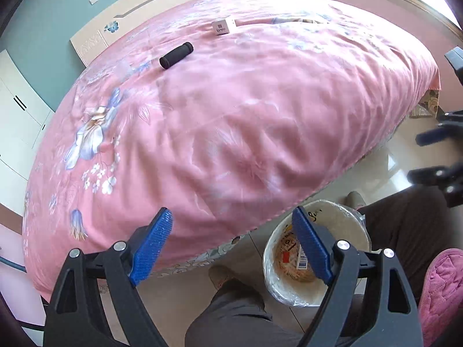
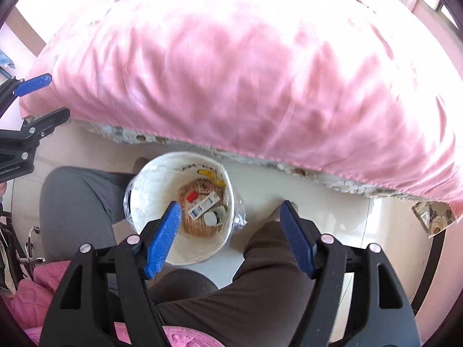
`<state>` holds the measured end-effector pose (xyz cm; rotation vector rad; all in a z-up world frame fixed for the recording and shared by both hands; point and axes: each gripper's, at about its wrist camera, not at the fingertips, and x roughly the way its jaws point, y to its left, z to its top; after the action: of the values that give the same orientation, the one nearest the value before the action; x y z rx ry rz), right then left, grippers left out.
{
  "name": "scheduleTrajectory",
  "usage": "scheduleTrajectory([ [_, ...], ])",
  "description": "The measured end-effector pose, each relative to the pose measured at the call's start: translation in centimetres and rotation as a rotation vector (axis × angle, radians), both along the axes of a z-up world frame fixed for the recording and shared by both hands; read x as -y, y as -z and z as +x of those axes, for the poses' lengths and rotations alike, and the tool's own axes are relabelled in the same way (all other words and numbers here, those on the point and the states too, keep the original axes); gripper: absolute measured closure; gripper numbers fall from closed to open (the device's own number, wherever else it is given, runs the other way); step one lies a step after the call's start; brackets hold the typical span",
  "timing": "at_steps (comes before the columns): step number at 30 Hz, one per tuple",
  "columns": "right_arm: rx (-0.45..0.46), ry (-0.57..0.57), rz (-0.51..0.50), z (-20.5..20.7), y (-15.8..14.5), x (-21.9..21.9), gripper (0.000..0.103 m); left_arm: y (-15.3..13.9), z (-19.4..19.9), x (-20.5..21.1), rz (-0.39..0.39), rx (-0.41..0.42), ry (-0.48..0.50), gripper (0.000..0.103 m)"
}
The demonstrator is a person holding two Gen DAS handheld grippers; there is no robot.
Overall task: Collect trash
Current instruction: 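Move both tools back over the bed toward the foam tube and medicine box, then grasp the black foam tube with the left tool while the right tool grasps the white medicine box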
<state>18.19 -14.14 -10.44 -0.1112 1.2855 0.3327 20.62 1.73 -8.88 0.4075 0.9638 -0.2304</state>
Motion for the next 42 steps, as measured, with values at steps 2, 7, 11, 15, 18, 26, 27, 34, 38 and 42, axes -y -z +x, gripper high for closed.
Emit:
scheduleTrajectory([
  [2, 0.035, -0.003, 0.012, 1.3, -2.2, 0.3, 0.033, -1.4, 1.2, -0.4, -0.015, 0.025, -0.005, 0.015],
  [7, 0.149, -0.011, 0.009, 4.9, -7.0, -0.3, 0.03, -3.9, 4.4, -0.1, 0.017, 0.094, 0.012, 0.013],
  [11, 0.21, 0.012, 0.005, 8.5, -10.0, -0.8, 0.029, -4.9, 8.1, -0.1, 0.05, 0.115, 0.022, 0.012],
  [15, 0.234, 0.042, 0.014, 13.0, -11.7, -1.5, 0.029, -5.4, 12.1, -0.5, 0.043, 0.11, 0.014, 0.012],
  [18, 0.254, 0.076, 0.014, 16.4, -12.6, -2.0, 0.029, -5.7, 15.2, -1.1, 0.008, 0.095, 0.013, 0.012],
  [26, 0.226, 0.204, 0.059, 26.2, -12.5, -2.9, 0.028, -4.8, 23.6, -1.1, -0.019, 0.061, 0.071, 0.012],
  [27, 0.219, 0.228, 0.066, 27.5, -12.2, -3.1, 0.028, -4.5, 24.6, -0.8, -0.017, 0.056, 0.09, 0.012],
  [34, 0.158, 0.391, 0.087, 37.0, -9.2, -4.9, 0.026, -1.1, 30.8, 1.1, 0.045, 0.015, 0.239, 0.012],
  [38, 0.131, 0.465, 0.073, 41.4, -7.3, -5.5, 0.026, 0.2, 33.7, 1.3, -0.022, -0.037, 0.257, 0.012],
  [42, 0.089, 0.555, 0.071, 45.2, -5.1, -5.4, 0.026, 1.5, 35.9, 1.6, -0.009, -0.033, 0.258, 0.012],
])
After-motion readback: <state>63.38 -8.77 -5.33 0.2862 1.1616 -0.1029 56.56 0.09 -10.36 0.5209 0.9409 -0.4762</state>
